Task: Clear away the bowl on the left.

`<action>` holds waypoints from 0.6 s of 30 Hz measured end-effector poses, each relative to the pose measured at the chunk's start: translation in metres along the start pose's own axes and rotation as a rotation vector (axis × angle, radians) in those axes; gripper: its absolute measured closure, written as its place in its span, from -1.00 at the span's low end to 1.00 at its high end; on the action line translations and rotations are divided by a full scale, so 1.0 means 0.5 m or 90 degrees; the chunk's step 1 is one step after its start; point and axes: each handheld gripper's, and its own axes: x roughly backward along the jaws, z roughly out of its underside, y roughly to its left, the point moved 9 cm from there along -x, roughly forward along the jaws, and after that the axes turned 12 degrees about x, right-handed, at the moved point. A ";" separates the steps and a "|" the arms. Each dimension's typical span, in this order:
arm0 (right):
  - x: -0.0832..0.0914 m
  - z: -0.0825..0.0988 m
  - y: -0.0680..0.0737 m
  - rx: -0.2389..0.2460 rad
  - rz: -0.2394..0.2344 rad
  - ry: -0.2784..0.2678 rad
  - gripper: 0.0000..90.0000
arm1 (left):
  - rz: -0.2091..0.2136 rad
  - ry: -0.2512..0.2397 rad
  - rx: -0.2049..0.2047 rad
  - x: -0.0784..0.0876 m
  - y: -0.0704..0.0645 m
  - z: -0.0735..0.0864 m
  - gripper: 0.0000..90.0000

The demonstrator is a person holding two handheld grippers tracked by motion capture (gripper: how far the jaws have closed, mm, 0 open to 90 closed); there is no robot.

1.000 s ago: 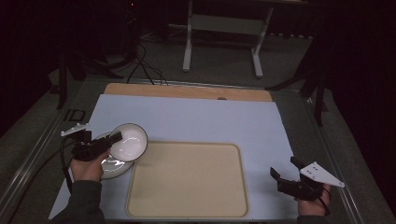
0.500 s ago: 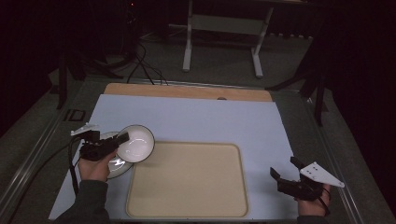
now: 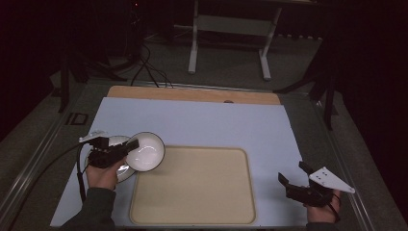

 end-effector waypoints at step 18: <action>0.000 0.000 0.000 -0.001 0.000 0.000 -0.70 | 0.027 0.016 0.006 -0.024 -0.022 0.022 0.70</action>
